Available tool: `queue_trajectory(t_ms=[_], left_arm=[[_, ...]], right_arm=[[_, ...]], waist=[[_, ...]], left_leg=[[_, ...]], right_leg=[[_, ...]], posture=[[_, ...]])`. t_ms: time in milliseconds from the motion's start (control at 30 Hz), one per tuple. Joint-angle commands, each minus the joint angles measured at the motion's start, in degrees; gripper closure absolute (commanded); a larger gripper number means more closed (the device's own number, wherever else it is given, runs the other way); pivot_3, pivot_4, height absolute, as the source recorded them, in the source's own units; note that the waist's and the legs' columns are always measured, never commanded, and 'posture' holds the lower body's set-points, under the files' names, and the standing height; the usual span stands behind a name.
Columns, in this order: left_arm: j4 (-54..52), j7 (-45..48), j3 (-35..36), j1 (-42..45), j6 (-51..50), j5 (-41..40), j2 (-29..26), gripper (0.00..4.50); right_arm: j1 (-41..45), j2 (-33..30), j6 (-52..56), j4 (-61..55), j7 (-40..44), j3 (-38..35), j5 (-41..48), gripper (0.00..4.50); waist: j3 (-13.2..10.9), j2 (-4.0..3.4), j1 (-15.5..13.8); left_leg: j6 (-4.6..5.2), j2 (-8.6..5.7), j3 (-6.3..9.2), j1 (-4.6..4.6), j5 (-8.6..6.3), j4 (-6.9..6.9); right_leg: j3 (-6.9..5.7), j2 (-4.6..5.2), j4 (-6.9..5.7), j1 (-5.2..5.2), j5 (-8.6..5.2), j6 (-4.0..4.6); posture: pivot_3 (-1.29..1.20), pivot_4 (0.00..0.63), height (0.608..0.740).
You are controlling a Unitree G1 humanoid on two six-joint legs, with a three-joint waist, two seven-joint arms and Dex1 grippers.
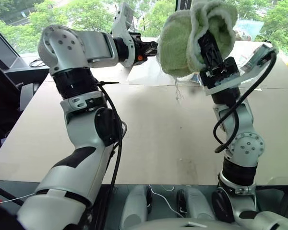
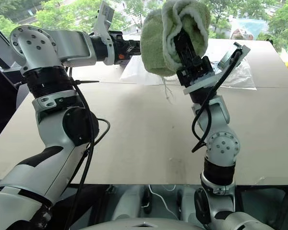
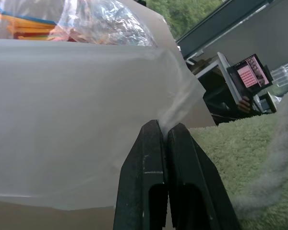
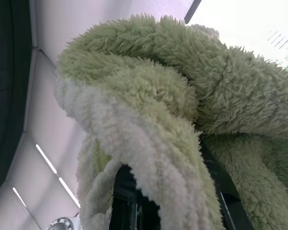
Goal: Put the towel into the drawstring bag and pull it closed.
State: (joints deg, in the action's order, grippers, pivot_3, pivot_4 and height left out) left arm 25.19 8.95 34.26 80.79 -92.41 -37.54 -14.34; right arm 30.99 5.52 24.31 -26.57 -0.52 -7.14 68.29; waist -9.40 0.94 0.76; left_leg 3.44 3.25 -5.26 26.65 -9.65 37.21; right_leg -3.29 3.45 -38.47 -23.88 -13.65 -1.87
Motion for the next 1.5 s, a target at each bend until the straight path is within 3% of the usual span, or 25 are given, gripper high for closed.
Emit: queue_trajectory(t_ms=[33, 333, 567, 733, 933, 1167, 1267, 1500], left_arm=[[2.5, -0.7, 0.0, 2.3, -0.1, -8.2, -1.9, 4.39], [7.5, -6.2, 0.1, 2.1, -0.1, -21.3, -3.9, 4.39], [7.5, -11.2, 0.2, 0.8, -0.1, -28.1, -3.4, 4.39], [9.3, -15.4, 3.4, 1.7, -0.1, -31.0, -1.9, 4.39], [9.4, -18.7, 3.8, 1.8, -0.1, -33.6, -1.3, 4.39], [9.7, -19.9, 1.9, 1.6, -0.1, -38.2, -1.4, 4.39], [8.9, -20.7, 0.4, 0.6, -0.1, -40.8, -1.1, 4.39], [7.3, -23.9, -3.0, -1.0, -0.1, -47.6, -1.4, 4.39]], right_arm=[[1.3, 1.3, -2.6, -2.4, -0.4, -0.9, 2.4, 4.5], [2.5, 5.7, -9.9, 1.4, -6.4, -5.0, 4.4, 4.5], [3.2, 5.0, -14.8, 3.1, -9.3, -7.7, 7.5, 4.5], [-0.2, -1.1, -9.1, 1.3, -6.6, -1.9, 1.2, 4.5], [-8.0, -15.1, -0.9, -5.4, 4.7, 10.8, -12.4, 4.5], [-11.6, -26.5, -1.7, -5.2, 17.4, 14.4, -25.1, 4.5], [-9.5, -26.3, -2.0, -1.8, 19.1, 15.7, -29.7, 4.5], [-5.0, -16.5, -2.5, 4.9, 11.8, 10.7, -32.4, 4.5]], waist=[[0.0, 0.0, 0.0], [0.0, -0.01, 0.0], [0.0, -0.02, 0.0], [0.0, -0.02, 0.1], [0.0, -0.01, -0.1], [-0.1, 0.05, -0.1], [-0.1, 0.06, 0.0], [-0.1, 0.13, -0.1]], left_leg=[[0.0, 0.0, 0.0, 0.0, 0.0, 0.0], [0.0, -0.04, -0.02, 0.0, 0.0, 0.0], [0.0, -0.05, -0.02, 0.0, 0.0, -0.02], [0.0, -0.06, -0.04, 0.0, 0.0, -0.02], [0.01, -0.07, -0.07, -0.01, 0.0, -0.05], [-0.01, -0.11, -0.08, -0.01, -0.02, -0.04], [-0.02, -0.11, -0.04, -0.02, -0.02, -0.03], [-0.05, -0.09, 0.03, -0.05, 0.03, -0.05]], right_leg=[[0.0, 0.01, 0.0, 0.0, 0.0, 0.0], [-0.01, 0.1, -0.01, 0.0, 0.0, 0.0], [0.0, 0.11, -0.01, 0.0, 0.0, 0.0], [0.0, 0.1, -0.01, 0.0, 0.0, 0.0], [0.01, 0.11, 0.05, 0.0, -0.01, 0.0], [-0.01, 0.12, 0.12, 0.02, -0.02, -0.01], [-0.01, 0.1, 0.12, 0.01, -0.01, -0.02], [0.01, 0.04, 0.06, 0.01, -0.01, 0.0]], posture=[[0.0, 0.15, 0.739], [0.0, 0.15, 0.739], [0.0, 0.15, 0.739], [0.0, 0.15, 0.739], [0.0, 0.15, 0.739], [0.0, 0.15, 0.739], [0.0, 0.15, 0.739], [0.0, 0.15, 0.739]])
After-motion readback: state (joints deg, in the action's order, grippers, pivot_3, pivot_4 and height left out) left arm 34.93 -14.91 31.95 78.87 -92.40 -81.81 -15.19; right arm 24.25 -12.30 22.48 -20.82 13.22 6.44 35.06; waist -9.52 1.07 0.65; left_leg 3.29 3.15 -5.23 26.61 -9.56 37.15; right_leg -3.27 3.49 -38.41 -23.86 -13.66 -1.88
